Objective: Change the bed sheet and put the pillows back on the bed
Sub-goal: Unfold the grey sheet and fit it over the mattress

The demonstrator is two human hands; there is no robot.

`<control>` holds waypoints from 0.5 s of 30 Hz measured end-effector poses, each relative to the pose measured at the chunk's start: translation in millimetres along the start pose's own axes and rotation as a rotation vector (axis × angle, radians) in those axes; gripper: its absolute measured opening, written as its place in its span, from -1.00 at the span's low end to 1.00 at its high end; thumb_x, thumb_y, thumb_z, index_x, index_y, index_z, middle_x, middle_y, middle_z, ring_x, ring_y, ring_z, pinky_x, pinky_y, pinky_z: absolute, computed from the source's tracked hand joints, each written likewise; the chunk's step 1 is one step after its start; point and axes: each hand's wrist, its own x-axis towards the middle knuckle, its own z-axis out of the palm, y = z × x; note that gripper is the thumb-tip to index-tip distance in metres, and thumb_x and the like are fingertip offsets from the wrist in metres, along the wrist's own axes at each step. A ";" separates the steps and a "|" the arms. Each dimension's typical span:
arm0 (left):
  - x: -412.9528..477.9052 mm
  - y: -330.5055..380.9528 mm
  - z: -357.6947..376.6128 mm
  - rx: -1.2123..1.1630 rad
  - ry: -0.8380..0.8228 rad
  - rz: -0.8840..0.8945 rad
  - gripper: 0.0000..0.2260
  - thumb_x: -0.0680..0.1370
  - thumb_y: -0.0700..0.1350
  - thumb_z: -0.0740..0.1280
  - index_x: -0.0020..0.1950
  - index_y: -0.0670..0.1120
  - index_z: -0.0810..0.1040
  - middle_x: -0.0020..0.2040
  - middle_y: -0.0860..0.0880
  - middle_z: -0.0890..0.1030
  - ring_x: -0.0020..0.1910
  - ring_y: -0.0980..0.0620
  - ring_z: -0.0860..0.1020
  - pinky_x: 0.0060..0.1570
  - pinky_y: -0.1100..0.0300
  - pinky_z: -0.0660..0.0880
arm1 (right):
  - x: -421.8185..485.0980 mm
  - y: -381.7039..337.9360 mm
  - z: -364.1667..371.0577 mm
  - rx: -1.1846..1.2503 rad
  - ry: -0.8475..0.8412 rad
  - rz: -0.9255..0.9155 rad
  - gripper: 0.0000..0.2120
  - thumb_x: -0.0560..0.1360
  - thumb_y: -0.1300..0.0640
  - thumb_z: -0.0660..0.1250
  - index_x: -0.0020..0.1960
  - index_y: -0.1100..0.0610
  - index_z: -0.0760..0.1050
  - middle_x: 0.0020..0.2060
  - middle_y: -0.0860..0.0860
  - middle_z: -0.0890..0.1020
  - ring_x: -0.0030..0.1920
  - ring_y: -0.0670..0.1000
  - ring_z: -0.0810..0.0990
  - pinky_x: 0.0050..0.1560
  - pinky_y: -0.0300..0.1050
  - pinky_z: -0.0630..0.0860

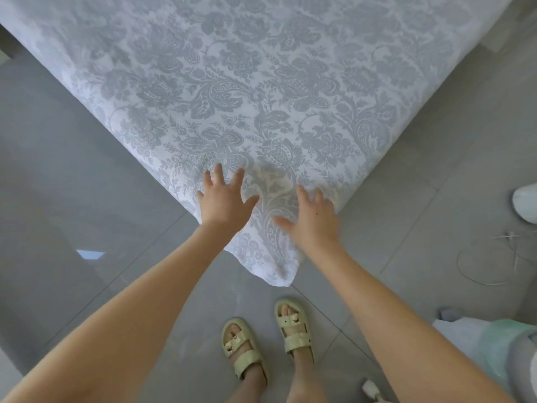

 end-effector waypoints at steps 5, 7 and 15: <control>2.5 -14.5 48.6 -0.004 -0.354 -0.089 -0.26 0.55 0.20 0.21 0.52 0.20 -0.26 0.49 -0.12 -0.42 0.46 -0.23 -0.39 0.34 -0.21 0.26 | 9.5 5.9 47.7 -0.013 -0.197 -0.007 0.15 0.32 -0.38 0.35 0.52 0.02 -0.36 0.48 0.27 -0.31 0.48 0.31 -0.29 0.41 0.30 0.18; -19.5 -21.5 54.6 -0.008 -0.384 -0.022 -0.32 0.59 0.11 0.20 0.52 0.19 -0.23 0.49 -0.15 -0.41 0.46 -0.24 -0.38 0.35 -0.09 0.28 | -16.5 16.5 60.0 0.008 -0.279 0.002 0.13 0.37 -0.31 0.36 0.52 0.06 -0.38 0.48 0.32 -0.25 0.51 0.30 -0.14 0.36 0.10 0.31; -28.3 -19.4 -81.6 -0.209 -0.475 -0.085 -0.68 0.64 -0.02 0.12 0.36 -0.02 0.43 0.37 0.02 0.42 0.27 0.02 0.43 0.16 0.24 0.35 | -28.7 -3.5 -86.8 -0.118 -0.208 -0.184 -0.61 0.60 0.10 0.11 -0.39 0.09 0.13 -0.45 -0.04 0.24 -0.46 -0.09 0.19 -0.48 -0.22 0.10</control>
